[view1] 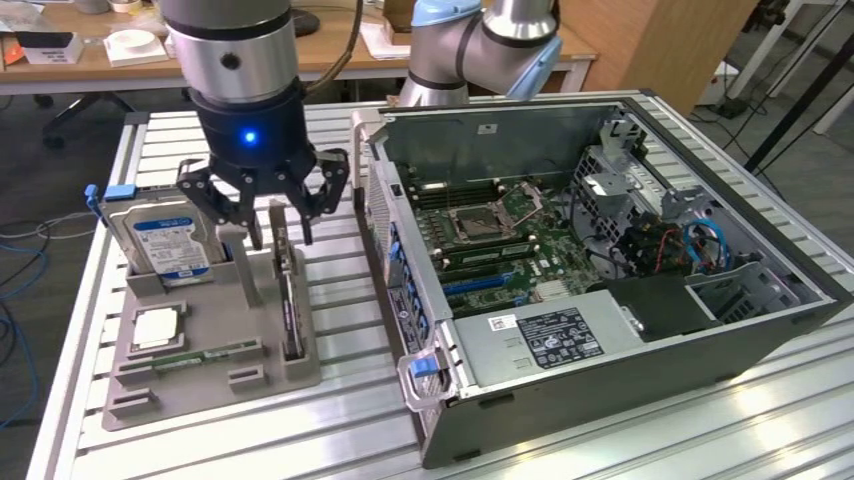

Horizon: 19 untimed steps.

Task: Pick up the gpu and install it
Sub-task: 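Pick up the gpu and move the gpu toward the slot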

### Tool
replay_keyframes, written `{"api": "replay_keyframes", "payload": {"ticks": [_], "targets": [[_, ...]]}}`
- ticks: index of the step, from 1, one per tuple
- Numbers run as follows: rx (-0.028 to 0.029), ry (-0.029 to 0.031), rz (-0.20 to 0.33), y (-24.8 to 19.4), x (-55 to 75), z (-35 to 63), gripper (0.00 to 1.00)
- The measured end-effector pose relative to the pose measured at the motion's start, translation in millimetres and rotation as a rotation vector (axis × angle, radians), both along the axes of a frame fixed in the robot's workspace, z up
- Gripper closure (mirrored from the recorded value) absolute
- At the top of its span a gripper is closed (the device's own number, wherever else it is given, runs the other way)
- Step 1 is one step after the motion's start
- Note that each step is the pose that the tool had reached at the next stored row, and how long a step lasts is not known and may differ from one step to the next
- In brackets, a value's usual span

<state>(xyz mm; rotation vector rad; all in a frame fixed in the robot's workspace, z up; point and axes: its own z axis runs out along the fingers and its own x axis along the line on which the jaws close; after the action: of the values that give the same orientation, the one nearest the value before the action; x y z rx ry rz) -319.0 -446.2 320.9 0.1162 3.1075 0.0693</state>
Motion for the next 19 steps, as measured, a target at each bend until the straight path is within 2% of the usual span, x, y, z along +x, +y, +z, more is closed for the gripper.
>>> {"api": "replay_keyframes", "payload": {"ticks": [4, 19], "targets": [[0.0002, -0.0028, 0.0, 0.1, -5.2, -7.5, 0.46], [0.0001, -0.0049, 0.0, 0.0, -5.3, -32.3, 0.46]]}}
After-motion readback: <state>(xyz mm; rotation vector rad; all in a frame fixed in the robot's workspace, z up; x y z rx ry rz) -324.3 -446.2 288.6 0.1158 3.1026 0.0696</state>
